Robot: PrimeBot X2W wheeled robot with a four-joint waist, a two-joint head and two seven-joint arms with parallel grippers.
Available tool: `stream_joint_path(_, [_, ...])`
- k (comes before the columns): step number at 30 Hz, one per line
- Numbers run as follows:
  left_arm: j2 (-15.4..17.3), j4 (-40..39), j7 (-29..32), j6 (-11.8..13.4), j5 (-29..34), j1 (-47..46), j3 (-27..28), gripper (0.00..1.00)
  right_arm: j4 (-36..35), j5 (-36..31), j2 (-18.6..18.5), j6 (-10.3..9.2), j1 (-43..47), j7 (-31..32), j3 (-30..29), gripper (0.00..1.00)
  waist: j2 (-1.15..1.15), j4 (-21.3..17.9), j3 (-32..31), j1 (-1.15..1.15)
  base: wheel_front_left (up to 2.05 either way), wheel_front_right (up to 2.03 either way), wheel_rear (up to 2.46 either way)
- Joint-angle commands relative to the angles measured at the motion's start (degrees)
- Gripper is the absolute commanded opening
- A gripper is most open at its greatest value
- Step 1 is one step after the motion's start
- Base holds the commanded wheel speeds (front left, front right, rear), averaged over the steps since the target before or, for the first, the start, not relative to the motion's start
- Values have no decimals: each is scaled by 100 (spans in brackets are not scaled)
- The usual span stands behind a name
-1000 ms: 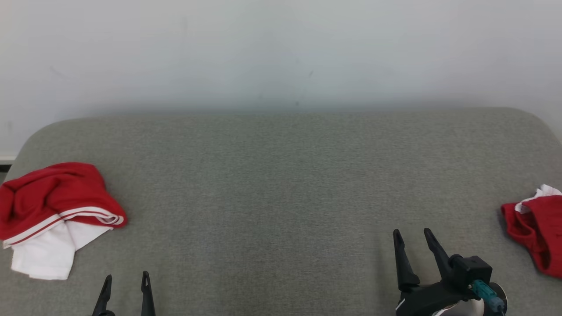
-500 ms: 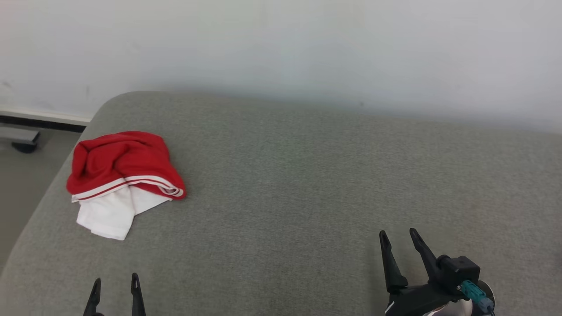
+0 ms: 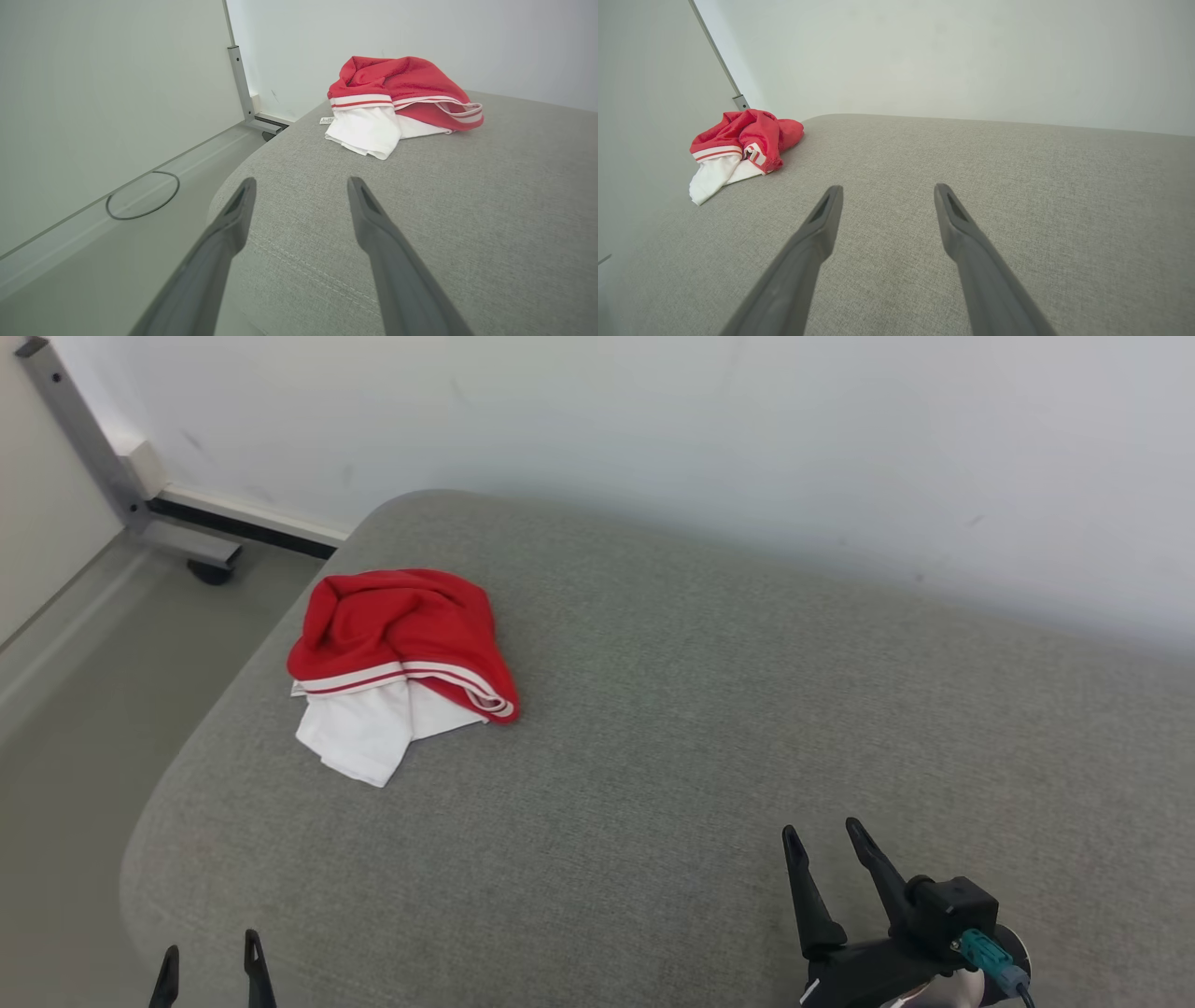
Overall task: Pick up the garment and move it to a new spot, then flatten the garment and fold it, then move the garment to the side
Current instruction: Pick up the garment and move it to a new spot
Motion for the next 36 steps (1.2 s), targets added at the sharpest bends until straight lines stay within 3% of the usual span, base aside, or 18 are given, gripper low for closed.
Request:
stream_joint_path(1, [-8,-12,-19,18,-29,58,13,100,-4,-13,13,-12,-10,0,11,100,0,133,39,0,0,0,0])
stream_joint_path(12, [-7,-71,-19,63,-174,10,76,100,2,-110,12,-12,-87,0,71,100,0,49,196,0,0,0,0])
stream_joint_path(19, [-7,12,-19,-177,-434,-344,187,100,-106,-216,12,-12,-234,0,151,100,0,-203,483,0,0,0,0])
stream_joint_path(26, [46,323,-19,-452,-313,-985,344,100,-252,-417,12,-12,-461,0,225,100,0,-481,877,0,0,0,0])
stream_joint_path(31, [245,830,-19,-554,-194,-1613,253,100,-383,-597,-57,-12,-659,0,396,100,0,-660,1170,0,0,0,0])
stream_joint_path(36, [662,1588,-19,-620,-290,-2360,244,100,-499,-607,-167,-12,-830,0,576,100,0,-878,1366,0,0,0,0])
